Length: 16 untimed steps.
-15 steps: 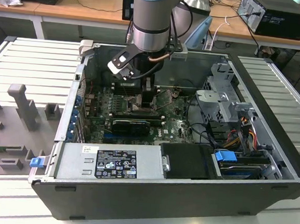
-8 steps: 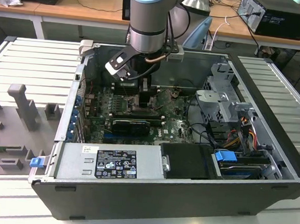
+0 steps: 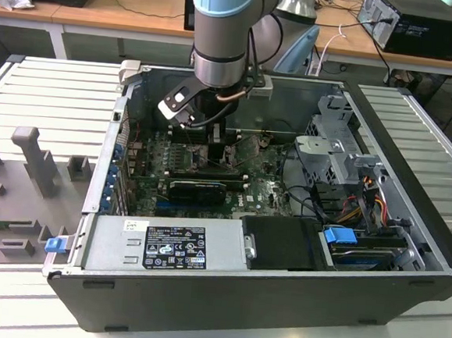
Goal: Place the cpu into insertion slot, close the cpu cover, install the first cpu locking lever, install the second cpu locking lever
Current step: 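Place the cpu into insertion slot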
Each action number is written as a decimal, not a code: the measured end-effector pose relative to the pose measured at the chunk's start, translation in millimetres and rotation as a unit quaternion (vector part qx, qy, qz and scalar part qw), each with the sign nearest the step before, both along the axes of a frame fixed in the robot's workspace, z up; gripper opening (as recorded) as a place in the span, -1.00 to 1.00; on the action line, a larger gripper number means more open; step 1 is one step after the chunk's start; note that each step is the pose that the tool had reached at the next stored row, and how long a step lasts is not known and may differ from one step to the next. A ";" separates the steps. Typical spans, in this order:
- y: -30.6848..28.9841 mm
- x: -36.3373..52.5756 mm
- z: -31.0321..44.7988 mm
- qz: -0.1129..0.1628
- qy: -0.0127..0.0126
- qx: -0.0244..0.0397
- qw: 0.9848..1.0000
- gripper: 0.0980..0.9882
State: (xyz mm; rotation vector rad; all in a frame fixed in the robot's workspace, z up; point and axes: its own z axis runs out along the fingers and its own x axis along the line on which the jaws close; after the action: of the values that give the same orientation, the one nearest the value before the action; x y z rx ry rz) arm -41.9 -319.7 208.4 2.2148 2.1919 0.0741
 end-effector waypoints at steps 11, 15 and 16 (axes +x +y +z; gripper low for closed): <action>0.1 0.0 -6.4 0.000 0.000 -0.001 1.000 -0.03; 0.1 0.0 -6.6 0.000 0.000 -0.001 1.000 0.00; 0.1 0.0 -6.6 0.000 0.000 -0.001 1.000 0.00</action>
State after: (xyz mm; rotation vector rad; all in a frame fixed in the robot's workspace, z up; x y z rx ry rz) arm -42.0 -319.6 201.8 2.2135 2.1907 0.0711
